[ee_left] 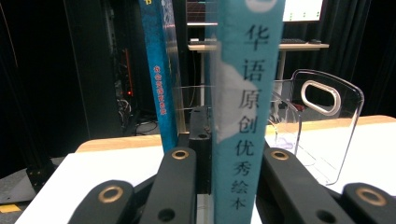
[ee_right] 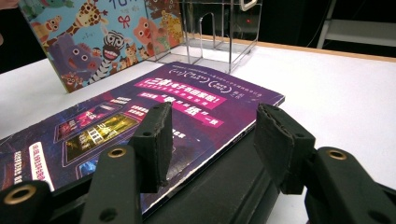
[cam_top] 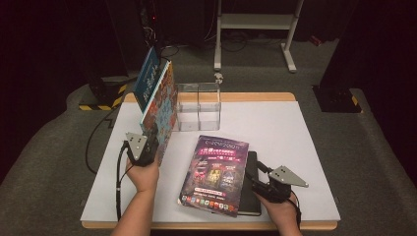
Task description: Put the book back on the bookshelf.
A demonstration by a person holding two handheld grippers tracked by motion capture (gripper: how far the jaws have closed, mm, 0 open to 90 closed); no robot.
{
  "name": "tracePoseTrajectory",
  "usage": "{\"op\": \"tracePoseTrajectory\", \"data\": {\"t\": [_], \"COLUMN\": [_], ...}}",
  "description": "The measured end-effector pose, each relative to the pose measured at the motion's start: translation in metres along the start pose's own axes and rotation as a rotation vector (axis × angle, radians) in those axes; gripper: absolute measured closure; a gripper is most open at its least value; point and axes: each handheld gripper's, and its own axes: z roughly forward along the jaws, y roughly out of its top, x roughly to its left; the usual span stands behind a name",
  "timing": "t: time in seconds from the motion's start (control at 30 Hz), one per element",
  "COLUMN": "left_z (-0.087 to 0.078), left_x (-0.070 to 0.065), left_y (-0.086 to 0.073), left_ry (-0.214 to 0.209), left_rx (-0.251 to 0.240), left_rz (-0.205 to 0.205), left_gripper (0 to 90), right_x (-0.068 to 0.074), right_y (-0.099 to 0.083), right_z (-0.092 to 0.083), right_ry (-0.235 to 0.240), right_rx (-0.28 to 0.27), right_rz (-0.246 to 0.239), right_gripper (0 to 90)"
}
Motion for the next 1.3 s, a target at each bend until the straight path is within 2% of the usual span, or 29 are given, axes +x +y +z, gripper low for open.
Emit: {"op": "tracePoseTrajectory", "data": {"t": [0.33,0.53,0.77,0.83,1.03,1.3], "left_z": [0.017,0.027,0.028,0.028,0.027,0.028], "left_x": [-0.001,-0.001,0.003,0.006,0.006,0.007], "left_y": [0.002,0.002,0.003,0.005,0.003,0.003], "left_ry": [0.023,0.032,0.064,0.072,0.080,0.080], "left_rx": [0.011,0.023,0.020,0.020,0.012,0.011], "left_rz": [-0.015,0.002,0.014,0.005,0.034,0.016], "left_gripper": [80.6,80.5,79.9,79.9,79.8,79.6], "right_x": [0.000,-0.001,-0.001,-0.001,0.000,0.000], "right_y": [0.000,-0.001,-0.002,-0.002,-0.002,-0.002], "right_z": [0.000,0.000,0.000,0.000,0.000,0.000], "right_ry": [0.002,0.003,0.004,0.005,0.005,0.006], "right_rx": [0.001,0.002,0.003,0.003,0.004,0.004], "right_rz": [-0.002,-0.001,-0.001,-0.002,-0.003,-0.004], "right_gripper": [46.9,46.9,47.0,46.9,47.1,47.2]}}
